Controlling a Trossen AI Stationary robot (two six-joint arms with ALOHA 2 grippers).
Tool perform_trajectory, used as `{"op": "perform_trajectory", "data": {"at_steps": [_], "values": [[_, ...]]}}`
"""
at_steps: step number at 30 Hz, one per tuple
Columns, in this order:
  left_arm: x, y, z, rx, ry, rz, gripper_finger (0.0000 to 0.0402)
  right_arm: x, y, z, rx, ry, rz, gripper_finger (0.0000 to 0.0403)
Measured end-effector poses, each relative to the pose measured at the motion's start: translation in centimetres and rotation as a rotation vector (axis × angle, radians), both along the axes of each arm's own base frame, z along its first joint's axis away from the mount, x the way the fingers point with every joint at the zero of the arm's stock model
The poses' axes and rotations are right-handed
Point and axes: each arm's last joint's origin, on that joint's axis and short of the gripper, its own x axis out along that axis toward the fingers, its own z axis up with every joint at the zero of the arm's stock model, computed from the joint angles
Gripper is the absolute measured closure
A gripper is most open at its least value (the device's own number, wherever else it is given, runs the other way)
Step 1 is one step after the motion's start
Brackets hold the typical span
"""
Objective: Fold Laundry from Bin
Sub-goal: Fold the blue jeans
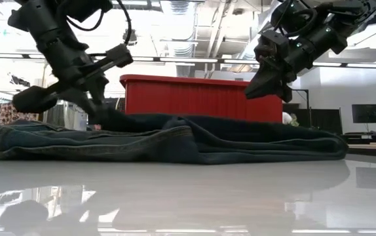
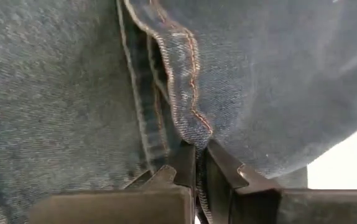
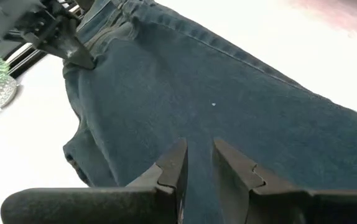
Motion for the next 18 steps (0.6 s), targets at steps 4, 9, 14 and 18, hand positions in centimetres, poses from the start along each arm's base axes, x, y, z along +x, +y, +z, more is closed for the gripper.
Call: {"op": "perform_trajectory", "data": {"at_steps": [4,9,14,18], "values": [[0.2,-0.1,0.1,0.064,0.003,-0.162,0.0377,0.0,0.1,0.0,0.004,-0.002,0.026,0.0304],[0.4,-0.3,0.3,0.139,-0.010,-0.305,0.0308,0.1,0.4,0.0,-0.052,-0.002,0.130,0.0304],[0.0,-0.4,0.0,0.178,0.051,-0.470,0.0245,0.3,2.2,-0.1,-0.217,0.006,0.323,0.0304],[0.6,-0.5,0.8,0.267,0.016,-0.600,0.0229,0.3,3.4,-0.4,-0.330,0.058,0.375,0.0304]]}}
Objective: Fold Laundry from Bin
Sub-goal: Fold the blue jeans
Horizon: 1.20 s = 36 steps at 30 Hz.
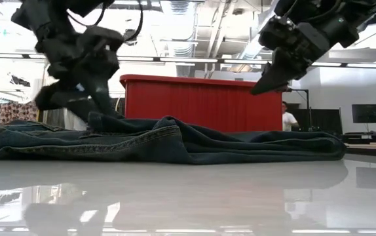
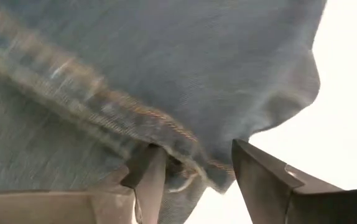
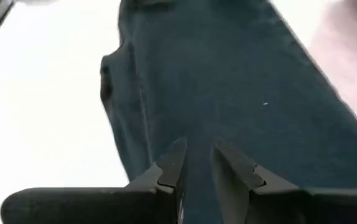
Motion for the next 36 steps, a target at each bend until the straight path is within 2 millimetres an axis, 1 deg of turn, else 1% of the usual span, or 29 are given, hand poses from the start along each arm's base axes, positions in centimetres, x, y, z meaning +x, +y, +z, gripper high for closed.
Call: {"op": "perform_trajectory", "data": {"at_steps": [3,6,8,10,13,15,17,19,23,27,31,36], "values": [[0.4,-0.1,1.5,0.095,0.025,-0.128,0.0229,-0.1,0.5,-0.2,-0.041,0.029,0.009,0.0304],[0.1,0.1,2.9,0.213,0.139,-0.234,0.0230,-0.2,0.7,-0.3,-0.049,0.040,0.023,0.0304],[0.0,0.1,4.1,0.285,0.185,-0.318,0.0231,-0.2,0.8,-0.4,-0.056,0.043,0.021,0.0304],[0.2,-0.3,5.5,0.356,0.176,-0.409,0.0231,0.1,0.8,-0.5,-0.066,0.043,0.009,0.0304],[1.0,-1.4,7.4,0.464,0.087,-0.519,0.0231,0.6,0.7,-1.1,-0.068,0.055,0.004,0.0304],[1.5,-2.3,7.9,0.575,0.046,-0.577,0.0231,0.9,0.7,-1.8,-0.058,0.078,-0.003,0.0304],[1.8,-3.2,7.6,0.673,0.036,-0.632,0.0231,1.3,0.7,-2.5,-0.041,0.098,-0.014,0.0304],[2.5,-3.9,7.3,0.729,0.011,-0.673,0.0231,1.8,0.7,-3.2,-0.030,0.112,-0.022,0.0304],[3.9,-4.4,5.7,0.701,0.008,-0.704,0.0231,2.5,0.6,-4.4,-0.014,0.131,-0.034,0.0304],[4.9,-4.6,4.6,0.686,0.009,-0.719,0.0231,3.0,0.6,-5.1,-0.001,0.131,-0.042,0.0304],[5.6,-5.2,3.5,0.692,0.042,-0.784,0.0231,3.1,0.6,-5.3,0.001,0.130,-0.043,0.0304],[7.2,-5.9,2.2,0.749,0.115,-0.855,0.0231,3.2,0.6,-5.3,0.018,0.125,-0.057,0.0304]]}}
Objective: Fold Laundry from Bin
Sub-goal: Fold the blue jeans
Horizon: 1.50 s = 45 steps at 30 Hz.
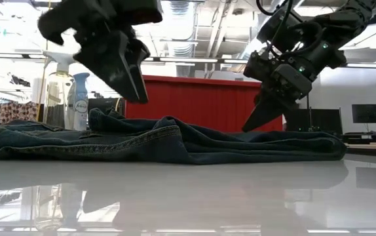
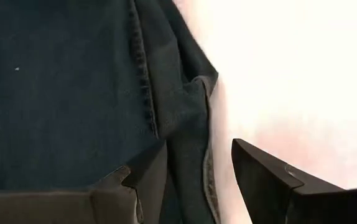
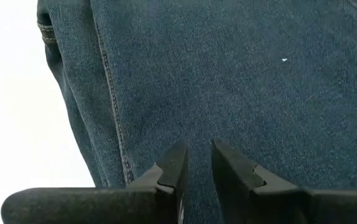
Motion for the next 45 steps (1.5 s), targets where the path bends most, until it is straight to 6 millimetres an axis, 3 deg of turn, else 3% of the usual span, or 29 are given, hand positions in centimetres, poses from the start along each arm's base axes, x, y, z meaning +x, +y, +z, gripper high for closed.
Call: {"op": "perform_trajectory", "data": {"at_steps": [4,10,20,29,45], "values": [[0.9,0.3,-0.8,0.123,0.093,0.039,0.0231,0.0,0.0,0.0,0.010,0.001,-0.008,0.0304],[2.1,0.6,-1.4,0.074,0.143,0.042,0.0231,0.0,0.0,0.0,0.010,0.003,-0.007,0.0304],[1.8,1.0,-1.8,0.168,0.143,0.102,0.0231,0.0,0.0,0.0,0.010,0.003,-0.006,0.0304],[2.0,1.0,-1.7,0.142,0.116,0.134,0.0231,0.0,0.0,0.0,0.010,0.002,-0.006,0.0304],[2.4,1.0,-4.5,0.205,0.222,0.108,0.0231,-0.1,0.0,-0.1,0.016,0.017,-0.009,0.0304]]}}
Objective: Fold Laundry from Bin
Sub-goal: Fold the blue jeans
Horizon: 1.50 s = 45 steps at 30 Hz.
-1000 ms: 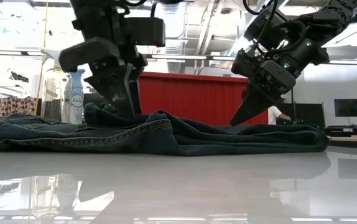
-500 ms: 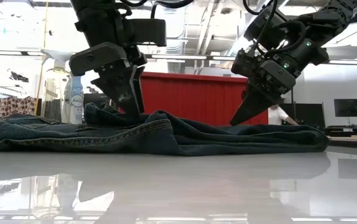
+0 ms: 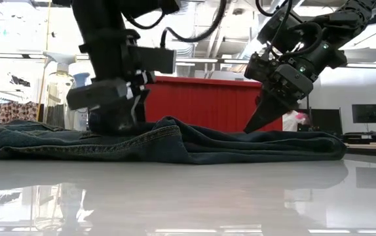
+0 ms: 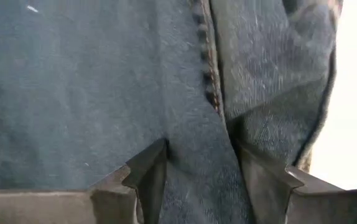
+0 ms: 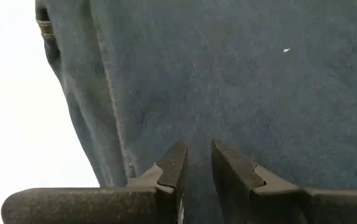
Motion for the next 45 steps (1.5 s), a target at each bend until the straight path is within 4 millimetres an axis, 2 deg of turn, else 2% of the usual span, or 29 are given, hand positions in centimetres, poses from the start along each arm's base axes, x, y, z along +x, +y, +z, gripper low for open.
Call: {"op": "perform_trajectory", "data": {"at_steps": [8,10,15,16,22,31,42,45], "values": [[0.1,0.2,-0.4,-0.020,-0.022,0.103,0.0241,-0.1,0.0,-0.1,0.004,0.010,-0.004,0.0304],[0.1,0.5,-0.5,-0.047,-0.022,0.137,0.0267,-0.1,0.0,-0.1,0.004,0.012,-0.004,0.0304],[0.1,1.2,-0.5,-0.075,-0.010,0.197,0.0378,-0.1,0.0,0.0,0.013,0.007,-0.012,0.0304],[0.1,1.3,-0.5,-0.078,-0.006,0.202,0.0386,-0.1,0.0,0.2,0.021,0.000,-0.020,0.0304],[0.2,1.8,1.4,0.012,0.058,0.223,0.0396,-0.8,-0.1,2.8,0.004,-0.109,-0.053,0.0311],[0.6,2.1,6.8,0.192,0.108,0.212,0.0397,-2.3,-1.3,5.9,-0.017,-0.239,-0.116,0.0317],[-1.4,2.9,9.8,0.382,0.294,0.222,0.0399,-2.7,-1.3,6.1,-0.008,-0.229,-0.123,0.0317],[-2.0,2.9,10.4,0.384,0.292,0.226,0.0399,-2.7,-1.2,5.9,-0.002,-0.211,-0.127,0.0317]]}}
